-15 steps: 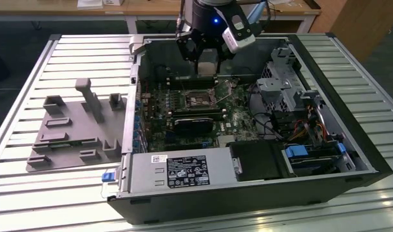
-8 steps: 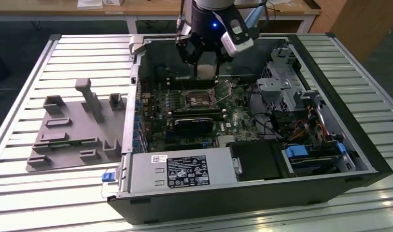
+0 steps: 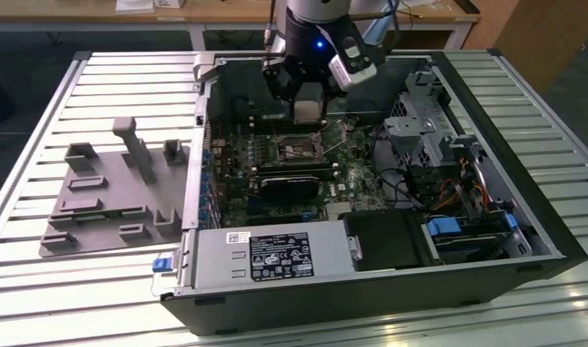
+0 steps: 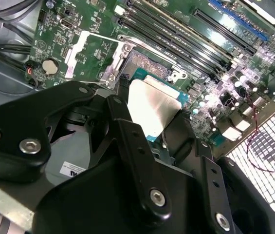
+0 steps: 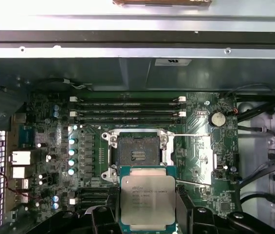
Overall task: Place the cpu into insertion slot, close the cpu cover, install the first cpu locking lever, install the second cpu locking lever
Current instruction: 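Place the cpu into insertion slot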
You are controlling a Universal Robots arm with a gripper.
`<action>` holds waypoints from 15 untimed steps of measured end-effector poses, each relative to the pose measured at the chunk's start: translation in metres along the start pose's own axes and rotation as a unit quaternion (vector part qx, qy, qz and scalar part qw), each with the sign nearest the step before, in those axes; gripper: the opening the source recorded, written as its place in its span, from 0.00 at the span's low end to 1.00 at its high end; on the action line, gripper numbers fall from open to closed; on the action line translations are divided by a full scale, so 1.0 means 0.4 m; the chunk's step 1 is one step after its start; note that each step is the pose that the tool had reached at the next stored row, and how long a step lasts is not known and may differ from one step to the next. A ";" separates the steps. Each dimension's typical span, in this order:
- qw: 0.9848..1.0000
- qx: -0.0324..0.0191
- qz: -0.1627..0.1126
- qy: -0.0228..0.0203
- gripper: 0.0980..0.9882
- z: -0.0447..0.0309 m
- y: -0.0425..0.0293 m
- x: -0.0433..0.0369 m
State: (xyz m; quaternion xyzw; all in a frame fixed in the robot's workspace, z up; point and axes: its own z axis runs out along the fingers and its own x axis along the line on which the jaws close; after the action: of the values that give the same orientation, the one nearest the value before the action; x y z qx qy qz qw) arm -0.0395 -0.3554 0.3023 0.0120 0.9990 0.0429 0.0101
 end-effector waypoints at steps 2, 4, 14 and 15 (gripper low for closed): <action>1.000 0.000 0.000 0.000 0.49 0.004 0.000 0.000; 1.000 0.000 0.000 0.000 0.49 0.009 -0.001 0.001; 1.000 0.000 0.000 -0.003 0.49 0.041 -0.003 0.006; 1.000 0.000 0.000 -0.004 0.49 0.045 -0.004 0.006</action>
State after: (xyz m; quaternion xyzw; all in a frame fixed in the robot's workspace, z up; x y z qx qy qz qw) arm -0.0416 -0.3554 0.2840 0.0118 0.9989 0.0430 0.0139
